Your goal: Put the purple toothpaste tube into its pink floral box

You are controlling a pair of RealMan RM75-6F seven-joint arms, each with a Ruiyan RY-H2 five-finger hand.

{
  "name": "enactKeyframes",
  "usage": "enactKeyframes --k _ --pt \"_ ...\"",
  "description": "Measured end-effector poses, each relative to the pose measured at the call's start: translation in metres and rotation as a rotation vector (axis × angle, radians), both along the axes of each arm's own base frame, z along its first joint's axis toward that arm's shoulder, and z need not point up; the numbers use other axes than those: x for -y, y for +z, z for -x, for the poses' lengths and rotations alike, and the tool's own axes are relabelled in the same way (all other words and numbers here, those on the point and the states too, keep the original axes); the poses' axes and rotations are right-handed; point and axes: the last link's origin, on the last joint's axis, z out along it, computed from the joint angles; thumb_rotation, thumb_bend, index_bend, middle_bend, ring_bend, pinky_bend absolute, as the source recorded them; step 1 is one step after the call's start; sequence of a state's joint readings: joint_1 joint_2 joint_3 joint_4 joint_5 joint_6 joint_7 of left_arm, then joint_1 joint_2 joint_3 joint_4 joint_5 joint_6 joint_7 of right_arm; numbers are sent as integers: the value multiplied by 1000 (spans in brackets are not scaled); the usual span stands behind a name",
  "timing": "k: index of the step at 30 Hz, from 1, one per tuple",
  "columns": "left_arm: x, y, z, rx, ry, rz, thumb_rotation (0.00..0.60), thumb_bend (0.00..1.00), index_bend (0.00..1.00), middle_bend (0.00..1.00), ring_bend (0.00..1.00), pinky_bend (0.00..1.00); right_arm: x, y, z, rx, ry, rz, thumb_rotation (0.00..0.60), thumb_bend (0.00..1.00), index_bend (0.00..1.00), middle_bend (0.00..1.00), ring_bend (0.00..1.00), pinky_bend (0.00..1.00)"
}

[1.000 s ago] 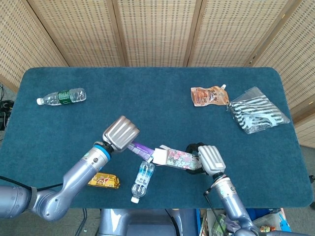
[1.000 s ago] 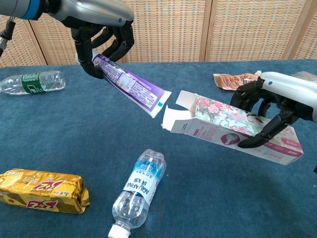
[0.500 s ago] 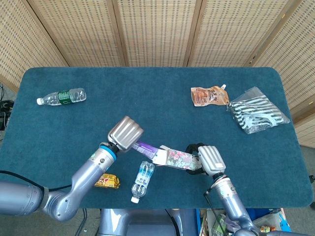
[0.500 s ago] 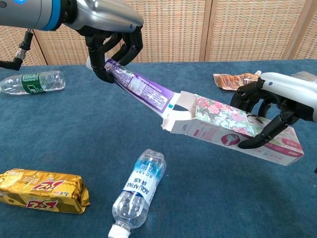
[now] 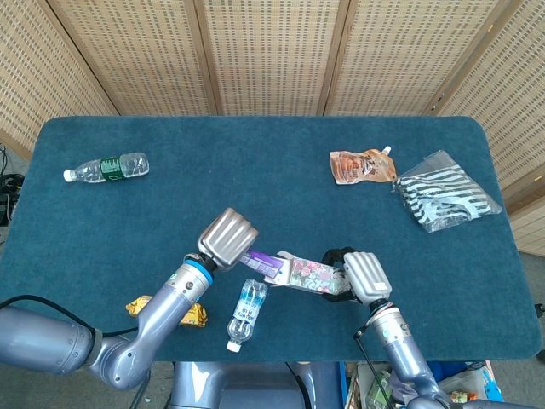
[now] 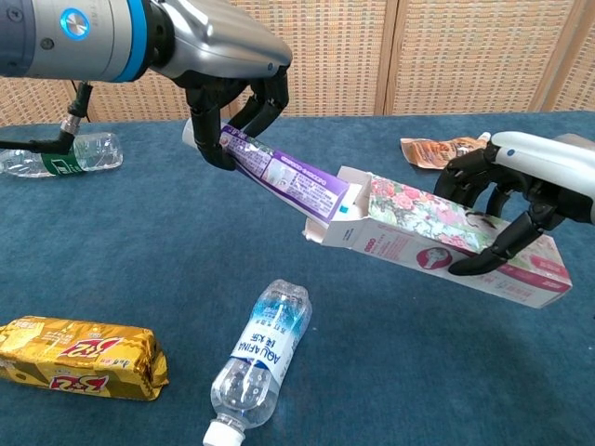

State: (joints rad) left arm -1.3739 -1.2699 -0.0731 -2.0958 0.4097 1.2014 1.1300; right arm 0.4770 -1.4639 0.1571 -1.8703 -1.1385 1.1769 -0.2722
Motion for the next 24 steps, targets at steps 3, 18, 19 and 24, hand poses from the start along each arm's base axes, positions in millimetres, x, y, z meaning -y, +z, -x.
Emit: enactKeyframes --k 3,18,19,24 --pt "2 -4 -1 0 -3 2 600 303 838 714 637 610 0 1 -1 2 1 0 600 8 620 569 391 464" --pt "8 -16 -8 20 -29 -26 600 363 855 744 670 638 -1 2 0 7 -2 1 600 7 620 569 391 464" --pt "8 -16 -8 23 -31 -28 600 364 856 746 672 639 -1 2 0 8 -3 1 600 8 620 569 391 464" --pt "9 -18 -12 37 -43 -44 600 364 857 747 673 641 -1 3 1 9 -8 1 600 8 620 569 391 464"
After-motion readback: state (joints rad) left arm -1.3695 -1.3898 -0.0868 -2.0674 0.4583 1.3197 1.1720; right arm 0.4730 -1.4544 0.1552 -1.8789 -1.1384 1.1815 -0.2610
